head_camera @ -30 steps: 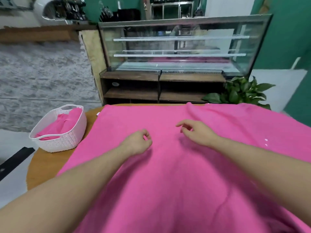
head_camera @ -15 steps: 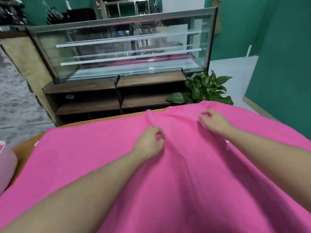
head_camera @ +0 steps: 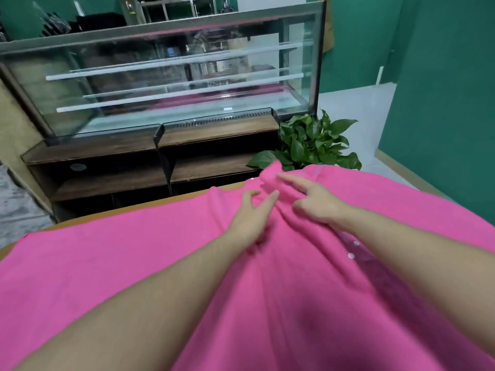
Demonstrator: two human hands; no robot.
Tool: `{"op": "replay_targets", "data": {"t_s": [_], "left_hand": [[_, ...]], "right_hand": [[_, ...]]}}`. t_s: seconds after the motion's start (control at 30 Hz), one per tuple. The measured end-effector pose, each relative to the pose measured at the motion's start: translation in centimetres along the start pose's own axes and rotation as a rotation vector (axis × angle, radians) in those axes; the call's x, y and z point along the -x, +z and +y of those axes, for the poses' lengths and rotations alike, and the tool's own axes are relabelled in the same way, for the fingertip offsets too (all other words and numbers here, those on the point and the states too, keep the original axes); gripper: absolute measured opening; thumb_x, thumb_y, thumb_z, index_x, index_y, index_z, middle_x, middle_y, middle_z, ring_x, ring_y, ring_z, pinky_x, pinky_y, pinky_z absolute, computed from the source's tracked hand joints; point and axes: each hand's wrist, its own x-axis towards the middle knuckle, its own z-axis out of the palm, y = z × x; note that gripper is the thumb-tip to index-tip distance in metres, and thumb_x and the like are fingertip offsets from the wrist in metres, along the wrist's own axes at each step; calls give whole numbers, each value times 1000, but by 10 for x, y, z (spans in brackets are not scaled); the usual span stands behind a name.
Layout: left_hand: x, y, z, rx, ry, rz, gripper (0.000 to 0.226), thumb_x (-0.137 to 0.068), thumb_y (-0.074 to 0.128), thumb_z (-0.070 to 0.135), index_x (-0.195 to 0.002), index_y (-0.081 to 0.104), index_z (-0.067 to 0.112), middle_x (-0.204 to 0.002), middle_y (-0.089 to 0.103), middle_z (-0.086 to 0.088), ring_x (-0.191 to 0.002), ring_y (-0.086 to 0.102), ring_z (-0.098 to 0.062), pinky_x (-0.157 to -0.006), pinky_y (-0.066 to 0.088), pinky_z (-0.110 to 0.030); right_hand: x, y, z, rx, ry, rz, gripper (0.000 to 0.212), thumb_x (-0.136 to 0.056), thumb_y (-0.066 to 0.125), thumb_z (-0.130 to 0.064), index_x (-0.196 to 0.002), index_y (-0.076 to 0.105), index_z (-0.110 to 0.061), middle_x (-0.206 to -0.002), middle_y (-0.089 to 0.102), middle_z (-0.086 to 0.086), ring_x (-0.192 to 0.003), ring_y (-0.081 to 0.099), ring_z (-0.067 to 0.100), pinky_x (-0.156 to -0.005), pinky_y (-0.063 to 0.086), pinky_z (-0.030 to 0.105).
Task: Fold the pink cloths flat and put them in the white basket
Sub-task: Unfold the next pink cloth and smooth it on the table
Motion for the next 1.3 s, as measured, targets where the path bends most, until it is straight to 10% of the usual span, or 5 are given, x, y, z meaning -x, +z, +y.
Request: {"op": "replay_targets", "data": {"t_s": [0.13, 0.27, 0.47, 1.0, 1.3], "left_hand": [[-13, 1, 4, 157, -155, 2, 84, -60, 50, 92, -122, 50, 36, -95, 69, 0, -73, 63, -19, -58, 47, -26], [-27, 10, 4, 248, -168, 55, 27, -90, 61, 47, -91, 59, 20, -67, 60, -2, -46, 50, -13, -49, 36, -23], [-42, 23, 12, 394, -93, 186, 15, -93, 58, 17, -77, 57, 14, -58, 53, -3, -42, 48, -14, -42, 41, -23], [-95, 76, 53, 615, -141, -186, 27, -106, 38, 42, -108, 58, 24, -83, 73, -1, -75, 70, -17, -77, 57, -34], [-141, 16, 1, -624, 251, 224, 40, -86, 58, 21, -126, 60, 27, -130, 62, 3, -122, 55, -21, -101, 42, -33]], "right_hand": [[11, 18, 4, 149, -172, -181, 88, -83, 49, 10, -155, 21, -31, -133, 51, -16, -112, 55, -8, -91, 32, -3], [15, 33, 10, 24, -124, -106, 110, -83, 75, -15, -154, -5, -43, -109, 69, -11, -77, 62, -8, -82, 48, 16], [-4, 20, -3, -5, 99, 186, 42, -78, 81, -37, -111, 61, -20, -105, 66, -5, -94, 59, 9, -83, 46, 27], [-61, -23, 21, 75, 161, 283, 13, -91, 49, -14, -82, 56, -19, -77, 65, 1, -73, 62, 18, -67, 46, 33], [-79, -27, 67, 5, 317, 275, 20, -87, 59, -12, -69, 52, -15, -64, 53, 0, -60, 49, 18, -52, 37, 26]]}}
